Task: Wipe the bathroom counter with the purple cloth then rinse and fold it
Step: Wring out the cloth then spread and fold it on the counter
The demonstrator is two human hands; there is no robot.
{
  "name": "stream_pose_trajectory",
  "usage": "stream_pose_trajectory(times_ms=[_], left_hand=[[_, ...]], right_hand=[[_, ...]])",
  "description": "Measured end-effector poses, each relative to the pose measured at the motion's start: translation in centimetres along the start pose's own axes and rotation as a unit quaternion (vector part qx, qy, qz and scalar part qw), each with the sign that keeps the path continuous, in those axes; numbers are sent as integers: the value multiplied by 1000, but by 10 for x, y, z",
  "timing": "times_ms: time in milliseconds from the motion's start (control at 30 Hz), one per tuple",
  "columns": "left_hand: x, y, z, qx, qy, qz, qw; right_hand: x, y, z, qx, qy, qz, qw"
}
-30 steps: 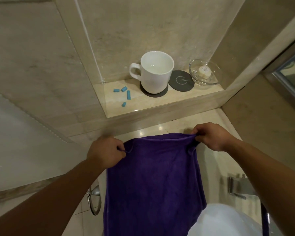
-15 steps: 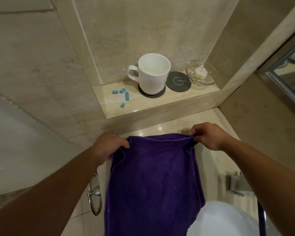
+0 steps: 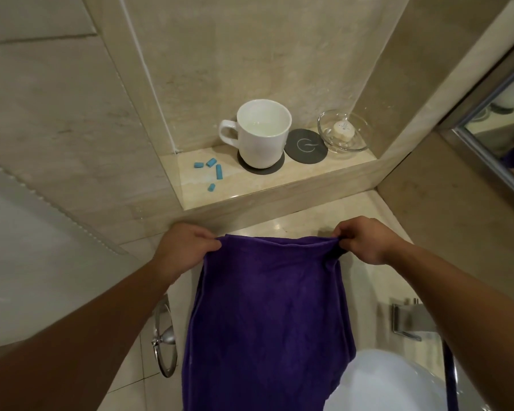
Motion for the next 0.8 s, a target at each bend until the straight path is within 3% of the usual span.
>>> stream_pose_trajectory(times_ms=[100,300,467,800], left_hand=[[4,-5,9,-91,58,17,994],[19,-17,24,-115,130,59,983],[34,-22,41,-175,140,34,974],[111,-45,79,-144,193,-17,971]], right_hand=[[3,-3,3,11,7,-1,1000],[17,-15,8,30,20,9,999],[48,-36,7,37,22,8,999],[137,-86,-27,85,5,37,996]])
Point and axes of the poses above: each hand's wrist, its own x-axis away from the middle knuckle, its own y-axis out of the palm, z = x × y, the point moved 10 cm from there along -x, towards the middle knuckle, and after that the axes turned 10 degrees about x, right-handed, at the moved point
